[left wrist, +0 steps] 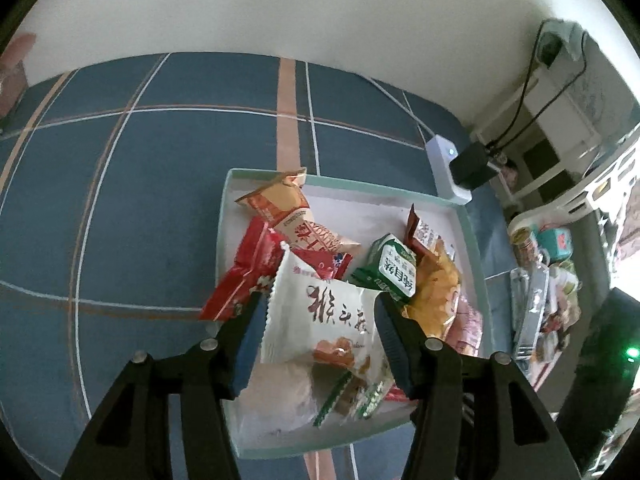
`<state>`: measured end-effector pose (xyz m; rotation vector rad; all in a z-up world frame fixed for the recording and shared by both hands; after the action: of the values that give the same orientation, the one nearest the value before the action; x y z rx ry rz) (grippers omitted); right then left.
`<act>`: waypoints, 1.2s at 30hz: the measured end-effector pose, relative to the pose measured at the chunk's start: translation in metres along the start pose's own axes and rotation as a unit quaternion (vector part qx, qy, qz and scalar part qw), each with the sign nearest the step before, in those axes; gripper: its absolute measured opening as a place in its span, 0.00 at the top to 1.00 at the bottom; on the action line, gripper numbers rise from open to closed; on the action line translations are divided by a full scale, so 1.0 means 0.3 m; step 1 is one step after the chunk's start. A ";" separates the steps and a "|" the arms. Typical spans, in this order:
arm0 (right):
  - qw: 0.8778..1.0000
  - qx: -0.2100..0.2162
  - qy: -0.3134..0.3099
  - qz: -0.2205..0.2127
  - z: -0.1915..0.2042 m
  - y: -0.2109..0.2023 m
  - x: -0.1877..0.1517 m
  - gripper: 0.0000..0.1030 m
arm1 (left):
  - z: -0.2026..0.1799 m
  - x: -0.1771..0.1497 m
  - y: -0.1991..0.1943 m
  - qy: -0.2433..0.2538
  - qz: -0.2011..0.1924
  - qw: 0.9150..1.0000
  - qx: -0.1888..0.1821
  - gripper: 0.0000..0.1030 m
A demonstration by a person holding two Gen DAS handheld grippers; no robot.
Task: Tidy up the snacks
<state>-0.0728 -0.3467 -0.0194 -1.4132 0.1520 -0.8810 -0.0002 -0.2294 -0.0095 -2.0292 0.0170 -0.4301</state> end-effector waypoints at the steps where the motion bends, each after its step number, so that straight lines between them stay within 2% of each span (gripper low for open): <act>1: 1.000 0.000 -0.002 -0.002 0.004 -0.006 -0.003 0.54 | 0.010 -0.006 -0.022 -0.002 -0.004 1.000 -0.001 0.45; 4: 1.000 -0.003 -0.009 -0.003 0.021 -0.018 -0.012 0.50 | 0.040 -0.030 -0.084 -0.002 -0.017 1.000 0.010 0.44; 6: 1.000 -0.006 -0.017 -0.005 0.034 -0.027 -0.029 0.30 | 0.073 -0.049 -0.130 -0.003 -0.033 0.999 0.025 0.41; 7: 1.000 -0.008 -0.021 -0.005 0.040 -0.030 -0.038 0.29 | 0.087 -0.057 -0.146 -0.003 -0.040 0.999 0.035 0.36; 10: 0.999 -0.013 -0.032 -0.009 0.056 -0.047 -0.068 0.27 | 0.142 -0.090 -0.189 0.011 -0.069 0.992 0.102 0.30; 14: 0.999 -0.012 -0.048 -0.017 0.086 -0.067 -0.112 0.16 | 0.220 -0.140 -0.211 0.035 -0.092 0.977 0.191 0.27; 17: 0.998 -0.012 -0.064 -0.023 0.115 -0.082 -0.143 0.07 | 0.270 -0.178 -0.217 0.044 -0.091 0.970 0.221 0.27; 18: 0.997 -0.012 -0.071 -0.026 0.128 -0.089 -0.156 0.04 | 0.286 -0.186 -0.223 0.043 -0.089 0.970 0.224 0.27; 24: 0.994 -0.018 -0.097 -0.036 0.178 -0.116 -0.213 0.00 | 0.364 -0.223 -0.259 0.022 -0.089 0.969 0.230 0.27; 36: 0.991 -0.029 -0.129 -0.035 0.228 -0.135 -0.298 0.00 | 0.422 -0.300 -0.307 0.017 -0.088 0.968 0.234 0.27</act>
<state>-0.1121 -0.2345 -0.0050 -1.5819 -0.0692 -0.7476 -0.0612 -0.0594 -0.0097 -1.5625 -0.2261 -0.5259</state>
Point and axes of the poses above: each gripper's, at about its wrist camera, not at the fingertips, and y roughly the way its jaws point, z to its left, x to its top, the point moved 2 cm from there along y, roughly the way its jaws point, and after that the axes turned 9 degrees about -y, right-handed, at the moved point
